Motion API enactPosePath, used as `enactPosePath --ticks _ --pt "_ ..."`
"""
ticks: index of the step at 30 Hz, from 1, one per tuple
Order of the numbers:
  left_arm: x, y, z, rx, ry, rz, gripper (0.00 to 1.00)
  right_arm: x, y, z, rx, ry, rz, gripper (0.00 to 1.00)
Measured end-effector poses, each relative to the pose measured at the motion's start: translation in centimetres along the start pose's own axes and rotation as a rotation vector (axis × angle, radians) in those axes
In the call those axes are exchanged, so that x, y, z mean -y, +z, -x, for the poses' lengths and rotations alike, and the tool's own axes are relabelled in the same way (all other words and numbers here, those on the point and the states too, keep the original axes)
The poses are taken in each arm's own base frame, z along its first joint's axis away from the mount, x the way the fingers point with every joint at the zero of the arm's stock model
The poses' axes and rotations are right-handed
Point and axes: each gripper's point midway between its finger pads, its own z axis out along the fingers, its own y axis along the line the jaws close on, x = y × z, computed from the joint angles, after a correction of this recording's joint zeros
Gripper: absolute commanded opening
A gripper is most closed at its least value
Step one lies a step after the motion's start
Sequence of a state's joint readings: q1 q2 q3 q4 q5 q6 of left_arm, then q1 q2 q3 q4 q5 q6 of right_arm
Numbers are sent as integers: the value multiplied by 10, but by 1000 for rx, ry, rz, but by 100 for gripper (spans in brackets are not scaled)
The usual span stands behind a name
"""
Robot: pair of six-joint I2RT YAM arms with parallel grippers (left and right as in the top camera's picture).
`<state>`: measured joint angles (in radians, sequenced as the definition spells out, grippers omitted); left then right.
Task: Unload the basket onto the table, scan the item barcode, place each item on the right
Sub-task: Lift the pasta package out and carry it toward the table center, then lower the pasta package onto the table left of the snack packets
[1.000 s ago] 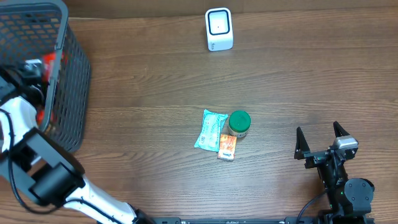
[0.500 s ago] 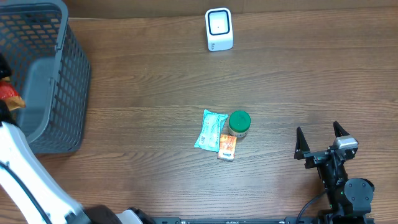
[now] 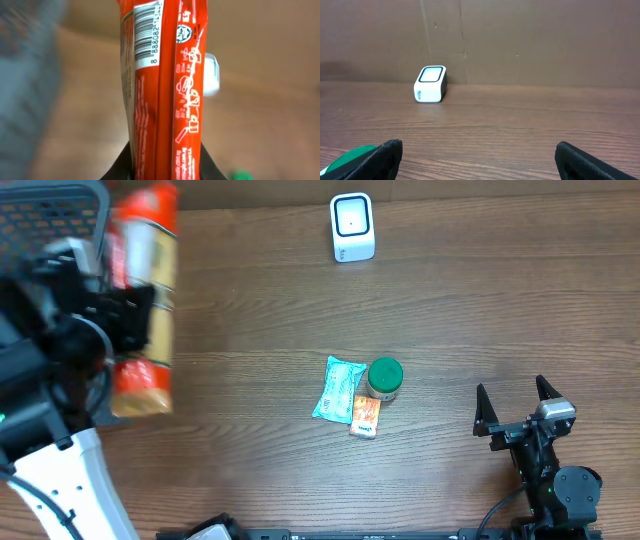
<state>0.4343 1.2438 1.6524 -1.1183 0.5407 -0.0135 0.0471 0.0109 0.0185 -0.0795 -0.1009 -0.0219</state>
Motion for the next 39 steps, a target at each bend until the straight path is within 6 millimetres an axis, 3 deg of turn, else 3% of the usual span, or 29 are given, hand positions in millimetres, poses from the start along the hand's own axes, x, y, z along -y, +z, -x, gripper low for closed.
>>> enactPosePath --ticks 7,18,22,30,39 --pt "4 37 -54 -179 1 -13 4 0 0 0 0 0 0 100" --pt "-12 104 -190 -511 -12 24 5 0 0 0 0 -1 0 100" --pt "-10 122 -226 -556 -2 35 4 0 0 0 1 0 0 100" --pt "9 144 -270 -605 32 62 4 0 0 0 0 0 0 100" --pt "35 175 -290 -607 142 100 13 0 0 0 0 0 0 100"
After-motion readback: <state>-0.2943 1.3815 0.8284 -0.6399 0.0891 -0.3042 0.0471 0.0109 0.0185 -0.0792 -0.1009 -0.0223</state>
